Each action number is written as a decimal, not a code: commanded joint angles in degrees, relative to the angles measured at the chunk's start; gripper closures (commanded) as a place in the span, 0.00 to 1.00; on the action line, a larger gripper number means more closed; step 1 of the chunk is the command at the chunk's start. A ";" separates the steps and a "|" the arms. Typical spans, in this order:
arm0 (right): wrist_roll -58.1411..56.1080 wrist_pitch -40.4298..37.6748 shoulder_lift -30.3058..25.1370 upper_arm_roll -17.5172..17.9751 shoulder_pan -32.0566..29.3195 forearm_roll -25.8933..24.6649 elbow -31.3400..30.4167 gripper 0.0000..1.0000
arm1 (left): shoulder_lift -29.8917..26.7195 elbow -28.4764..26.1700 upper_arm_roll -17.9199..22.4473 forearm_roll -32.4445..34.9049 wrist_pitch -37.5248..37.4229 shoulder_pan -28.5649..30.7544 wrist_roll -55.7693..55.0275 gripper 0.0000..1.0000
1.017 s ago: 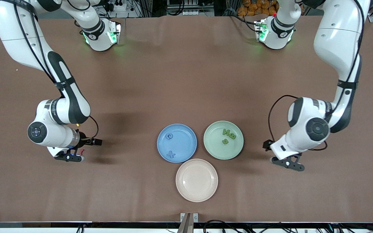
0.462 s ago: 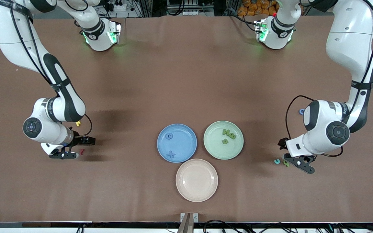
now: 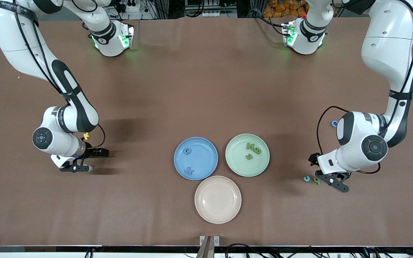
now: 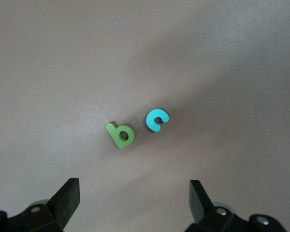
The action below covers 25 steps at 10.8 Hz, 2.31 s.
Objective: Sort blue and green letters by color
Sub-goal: 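Grasp the blue 3 with the right gripper while the left gripper reaches the b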
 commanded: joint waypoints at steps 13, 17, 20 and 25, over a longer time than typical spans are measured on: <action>-0.96 -1.58 -3.50 0.68 0.46 -0.32 -2.24 0.00 | -0.97 -1.29 -0.80 -2.16 -0.82 2.05 -1.75 0.00; -1.40 -0.96 -3.23 0.68 -0.33 -0.76 -2.94 0.00 | -1.32 -0.94 -0.89 -2.16 -0.64 2.65 13.29 0.00; -1.40 -0.96 -3.14 0.68 -0.51 -0.76 -3.03 0.00 | -1.50 -0.59 -0.36 -6.63 -0.38 5.64 43.43 0.00; -3.24 -0.79 -3.41 0.68 -0.86 -0.76 -3.55 1.00 | 0.09 -0.32 -2.29 -7.79 1.73 5.47 52.31 0.00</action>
